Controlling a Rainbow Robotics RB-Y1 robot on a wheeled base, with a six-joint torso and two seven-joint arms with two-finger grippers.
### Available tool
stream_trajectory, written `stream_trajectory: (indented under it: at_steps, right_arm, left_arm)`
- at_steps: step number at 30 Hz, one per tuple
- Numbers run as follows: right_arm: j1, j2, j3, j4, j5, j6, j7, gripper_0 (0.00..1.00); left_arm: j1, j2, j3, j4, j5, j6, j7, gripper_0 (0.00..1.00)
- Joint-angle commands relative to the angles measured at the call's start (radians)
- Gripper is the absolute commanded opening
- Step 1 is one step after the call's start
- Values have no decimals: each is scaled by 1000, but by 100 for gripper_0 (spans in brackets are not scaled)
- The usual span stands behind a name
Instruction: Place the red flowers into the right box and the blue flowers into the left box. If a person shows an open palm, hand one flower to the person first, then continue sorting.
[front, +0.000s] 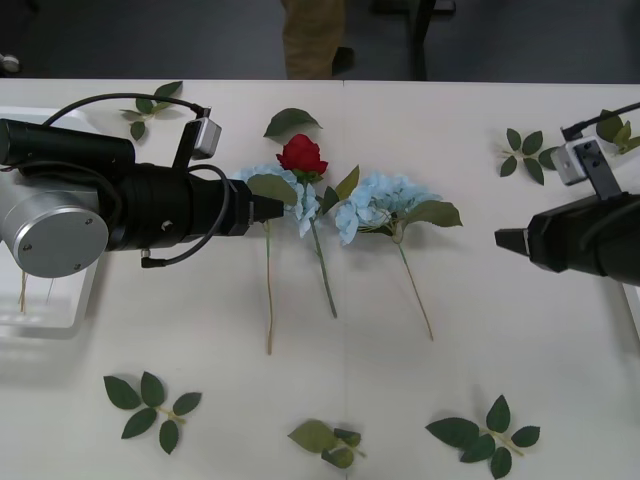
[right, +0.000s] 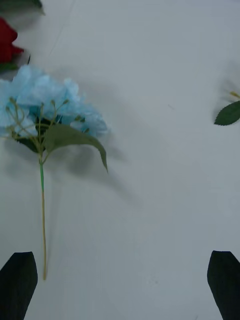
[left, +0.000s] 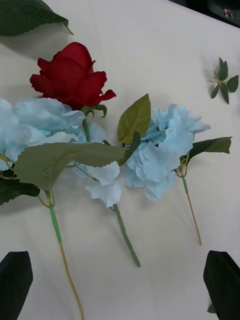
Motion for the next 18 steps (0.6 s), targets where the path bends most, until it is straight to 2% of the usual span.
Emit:
stream_trajectory:
  at_steps: [1,5,9,14,18]
  right_arm:
    - [5,40,93,87,-7,-50,110,99]
    - [-44,108,170,180,37,-62,159,99]
    - [-134,189,283,298,131,-99,159,99]
    - [-236,252,375,464,152,-232,147,99]
    - [-309,289,433,581,157,-330,148,99]
  left_arm:
    - [-35,10,11,-12,-9,6,-52,100]
    - [-35,9,12,-12,-7,36,-44,100]
    - [-35,9,16,-9,-24,135,-12,100]
    - [-45,-5,16,-11,-86,260,125,100]
    - [-79,-43,16,-11,-195,431,266,100]
